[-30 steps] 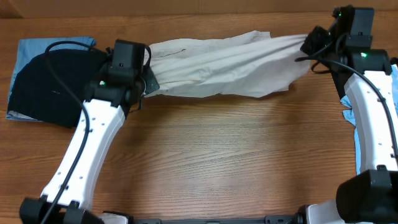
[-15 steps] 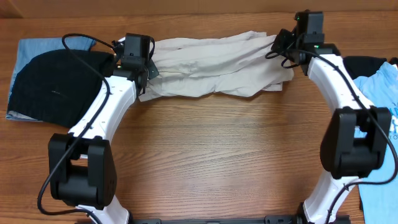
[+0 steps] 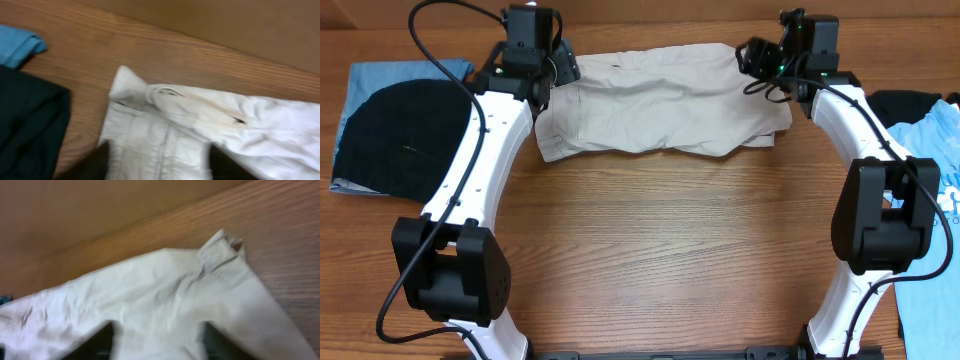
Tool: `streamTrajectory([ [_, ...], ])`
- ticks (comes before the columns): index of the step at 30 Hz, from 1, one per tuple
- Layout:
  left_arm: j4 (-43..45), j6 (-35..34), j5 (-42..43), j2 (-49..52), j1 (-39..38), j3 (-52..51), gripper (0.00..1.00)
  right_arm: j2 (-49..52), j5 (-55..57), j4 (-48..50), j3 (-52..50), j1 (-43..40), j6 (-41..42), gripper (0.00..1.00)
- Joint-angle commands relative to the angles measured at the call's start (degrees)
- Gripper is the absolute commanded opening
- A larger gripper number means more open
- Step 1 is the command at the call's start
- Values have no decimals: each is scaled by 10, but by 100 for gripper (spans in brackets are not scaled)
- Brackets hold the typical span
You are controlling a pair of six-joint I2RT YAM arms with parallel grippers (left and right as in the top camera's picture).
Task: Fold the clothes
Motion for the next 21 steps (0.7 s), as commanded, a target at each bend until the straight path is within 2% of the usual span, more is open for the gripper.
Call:
streamTrajectory([
  [1, -45, 11, 129, 12, 2, 11, 4, -33, -67, -53, 20, 10, -19, 4],
  [7, -65, 23, 163, 96, 2, 11, 4, -5, -46, -136, 20, 66, -71, 4],
  [11, -33, 31, 119, 137, 3, 11, 4, 7, 37, -203, 10, 75, -80, 4],
  [16, -28, 31, 107, 164, 3, 11, 4, 36, 120, -177, -28, 75, -79, 4],
  [21, -44, 37, 78, 165, 2, 11, 4, 94, 142, -195, -28, 75, -79, 4],
])
